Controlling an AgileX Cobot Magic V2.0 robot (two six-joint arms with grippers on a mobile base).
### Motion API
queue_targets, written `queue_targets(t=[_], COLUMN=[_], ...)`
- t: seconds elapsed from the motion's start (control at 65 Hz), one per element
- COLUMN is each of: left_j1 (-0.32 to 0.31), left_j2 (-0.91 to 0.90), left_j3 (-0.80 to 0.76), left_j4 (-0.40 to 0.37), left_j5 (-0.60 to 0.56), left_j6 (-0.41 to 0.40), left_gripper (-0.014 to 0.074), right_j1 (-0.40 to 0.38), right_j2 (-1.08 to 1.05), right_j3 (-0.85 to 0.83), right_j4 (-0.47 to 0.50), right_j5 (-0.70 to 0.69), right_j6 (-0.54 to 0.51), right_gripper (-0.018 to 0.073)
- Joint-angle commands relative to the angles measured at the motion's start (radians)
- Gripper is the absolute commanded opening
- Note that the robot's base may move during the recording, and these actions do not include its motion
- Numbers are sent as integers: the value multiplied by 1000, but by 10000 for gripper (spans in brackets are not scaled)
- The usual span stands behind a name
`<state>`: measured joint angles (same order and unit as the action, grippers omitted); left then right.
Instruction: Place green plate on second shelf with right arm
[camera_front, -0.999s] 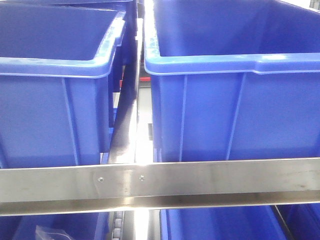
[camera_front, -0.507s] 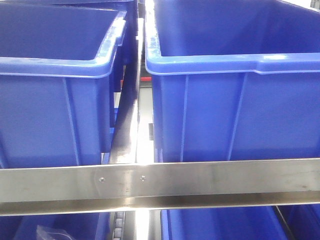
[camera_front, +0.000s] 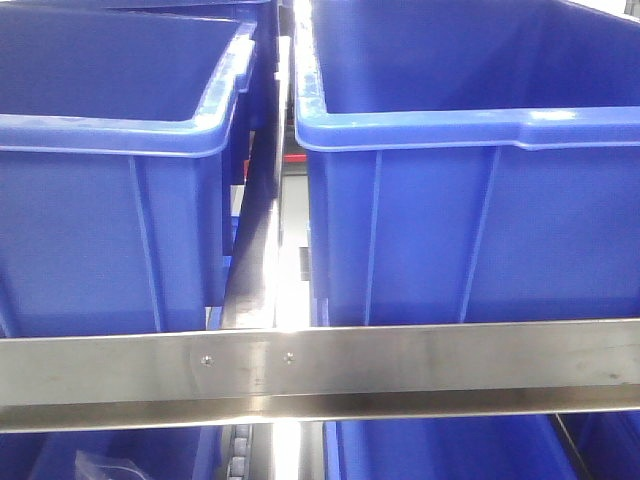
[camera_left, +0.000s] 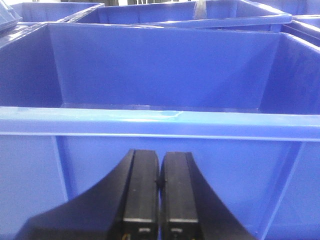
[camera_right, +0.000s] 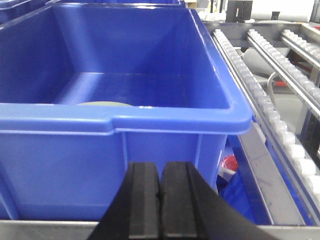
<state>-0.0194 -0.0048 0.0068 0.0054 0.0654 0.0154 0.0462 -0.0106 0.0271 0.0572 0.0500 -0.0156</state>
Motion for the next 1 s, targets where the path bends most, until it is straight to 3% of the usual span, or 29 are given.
queue_targets(t=[0.0, 0.984], left_j1=[-8, -8], left_j2=[-14, -14], left_j3=[42, 42], left_j4=[1, 1], left_j5=[-86, -86], left_j6=[-1, -1], left_gripper=[130, 130], right_j1=[-7, -7], right_j2=[1, 1], right_j3=[-17, -18], right_j4=[2, 9], right_j5=[-123, -171], right_j6=[-14, -13], right_gripper=[53, 53])
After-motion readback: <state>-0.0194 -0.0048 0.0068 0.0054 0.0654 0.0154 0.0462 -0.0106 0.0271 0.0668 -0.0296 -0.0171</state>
